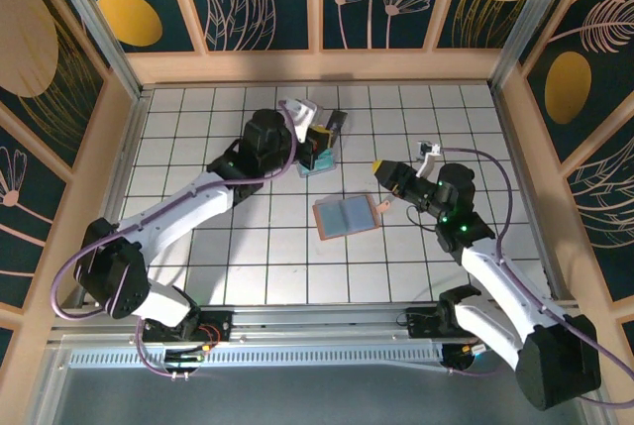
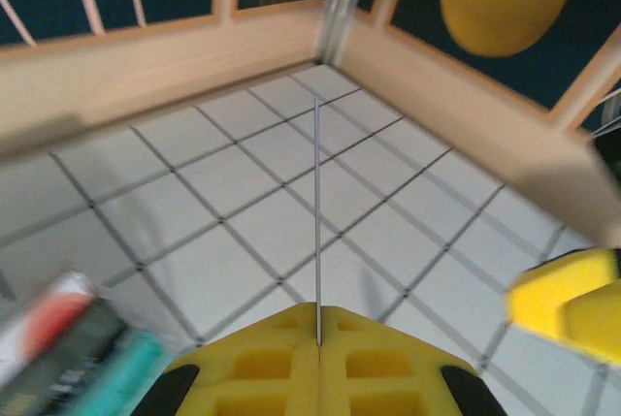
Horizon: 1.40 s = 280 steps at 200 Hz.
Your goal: Take the credit cards out of the card holder
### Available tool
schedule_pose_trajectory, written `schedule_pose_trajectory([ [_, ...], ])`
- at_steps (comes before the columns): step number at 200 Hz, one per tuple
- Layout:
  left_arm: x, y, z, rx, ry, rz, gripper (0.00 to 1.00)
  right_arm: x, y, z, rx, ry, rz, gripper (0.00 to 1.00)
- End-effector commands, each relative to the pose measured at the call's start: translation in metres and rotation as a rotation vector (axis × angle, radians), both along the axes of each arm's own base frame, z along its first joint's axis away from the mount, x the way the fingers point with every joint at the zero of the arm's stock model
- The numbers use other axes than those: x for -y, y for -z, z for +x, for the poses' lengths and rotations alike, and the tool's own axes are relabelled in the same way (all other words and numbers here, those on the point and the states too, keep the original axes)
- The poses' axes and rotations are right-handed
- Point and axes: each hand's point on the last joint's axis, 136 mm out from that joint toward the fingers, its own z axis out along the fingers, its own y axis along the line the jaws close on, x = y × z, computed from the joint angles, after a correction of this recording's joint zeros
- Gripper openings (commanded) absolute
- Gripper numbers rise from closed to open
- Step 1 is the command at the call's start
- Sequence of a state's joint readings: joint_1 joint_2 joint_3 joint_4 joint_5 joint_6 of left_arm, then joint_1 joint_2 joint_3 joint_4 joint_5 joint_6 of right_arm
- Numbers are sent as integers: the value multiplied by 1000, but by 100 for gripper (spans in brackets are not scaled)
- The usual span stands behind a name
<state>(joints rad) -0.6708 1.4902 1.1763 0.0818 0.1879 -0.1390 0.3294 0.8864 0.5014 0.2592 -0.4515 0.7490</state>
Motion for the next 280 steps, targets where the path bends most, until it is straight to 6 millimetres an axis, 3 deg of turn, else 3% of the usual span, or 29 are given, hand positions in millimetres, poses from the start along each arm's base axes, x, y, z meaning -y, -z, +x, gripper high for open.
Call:
schedule_pose_trajectory([
  [1, -19, 37, 17, 30, 71, 225, 0, 15, 14, 2, -40, 77, -120, 51],
  [54, -33, 63, 57, 120, 168, 466, 0, 27, 23, 4, -88, 149, -150, 60],
  [58, -33, 77, 60, 99, 181, 494, 0, 27, 24, 4, -93, 154, -151, 61],
  [104, -43, 107, 85, 106, 216, 663, 0, 35, 23, 7, -112, 203, -175, 63],
  [171, -45, 147, 101, 50, 265, 741, 0, 42, 23, 6, -120, 241, -172, 63],
  [280, -49, 182, 113, -8, 289, 818, 0, 45, 28, 4, -142, 259, -173, 63],
])
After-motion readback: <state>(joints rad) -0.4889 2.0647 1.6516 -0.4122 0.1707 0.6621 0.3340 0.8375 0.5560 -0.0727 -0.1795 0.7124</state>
